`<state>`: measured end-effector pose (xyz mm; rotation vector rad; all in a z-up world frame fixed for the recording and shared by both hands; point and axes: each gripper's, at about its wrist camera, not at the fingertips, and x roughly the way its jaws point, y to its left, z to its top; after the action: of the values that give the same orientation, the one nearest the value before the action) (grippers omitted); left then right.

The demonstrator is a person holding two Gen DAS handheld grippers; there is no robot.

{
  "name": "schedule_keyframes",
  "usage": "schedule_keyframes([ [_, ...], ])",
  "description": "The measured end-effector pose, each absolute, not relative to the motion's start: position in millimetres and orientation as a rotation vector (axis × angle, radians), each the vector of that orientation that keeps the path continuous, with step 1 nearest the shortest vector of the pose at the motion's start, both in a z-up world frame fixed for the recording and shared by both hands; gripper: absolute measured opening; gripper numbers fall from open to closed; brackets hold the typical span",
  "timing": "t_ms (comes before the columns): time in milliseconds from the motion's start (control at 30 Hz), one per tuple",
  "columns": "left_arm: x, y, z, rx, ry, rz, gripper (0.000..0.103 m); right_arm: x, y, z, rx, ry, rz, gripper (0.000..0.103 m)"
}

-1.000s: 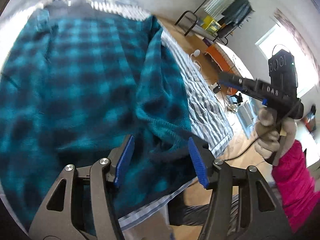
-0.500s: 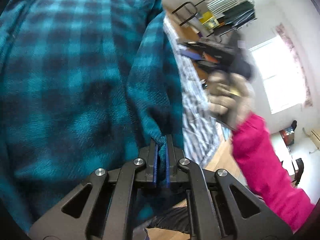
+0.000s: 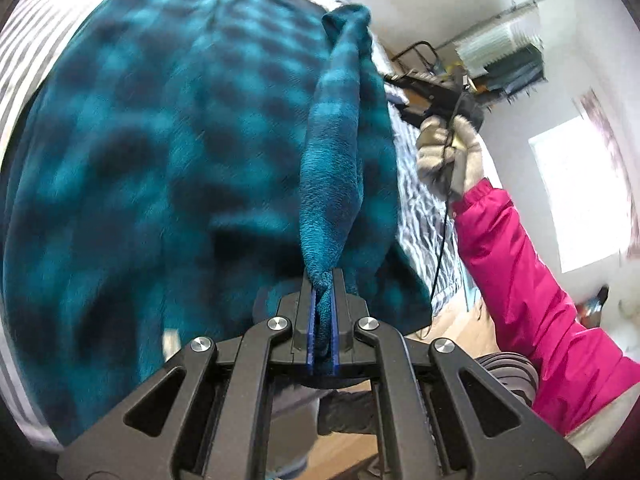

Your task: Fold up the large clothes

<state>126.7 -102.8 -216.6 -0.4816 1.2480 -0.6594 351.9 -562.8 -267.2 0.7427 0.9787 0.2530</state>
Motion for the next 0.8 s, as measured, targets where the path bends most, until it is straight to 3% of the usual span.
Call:
schedule_keyframes([
  [233,111.0,-95.0,-223.6,-0.43,1.266,-0.589,0.003,389.8,-530.2,-256.8,0.657,0.995,0.258,0.036],
  [500,106.6,-96.9,-204.5,-0.406,1.2,-0.608,0.003,403.8,-518.9,-259.1,0.753,0.999,0.308,0.033],
  [667,111.3,-94.3,-208.8,-0.458,1.21,-0.613,0.003,396.4,-531.8,-254.4,0.928,0.942,0.396,0.039],
  [800,113.5,-95.0,-210.1,-0.476,1.215,-0.618,0.003,403.4,-518.9,-259.0,0.887,1.0,0.39,0.043],
])
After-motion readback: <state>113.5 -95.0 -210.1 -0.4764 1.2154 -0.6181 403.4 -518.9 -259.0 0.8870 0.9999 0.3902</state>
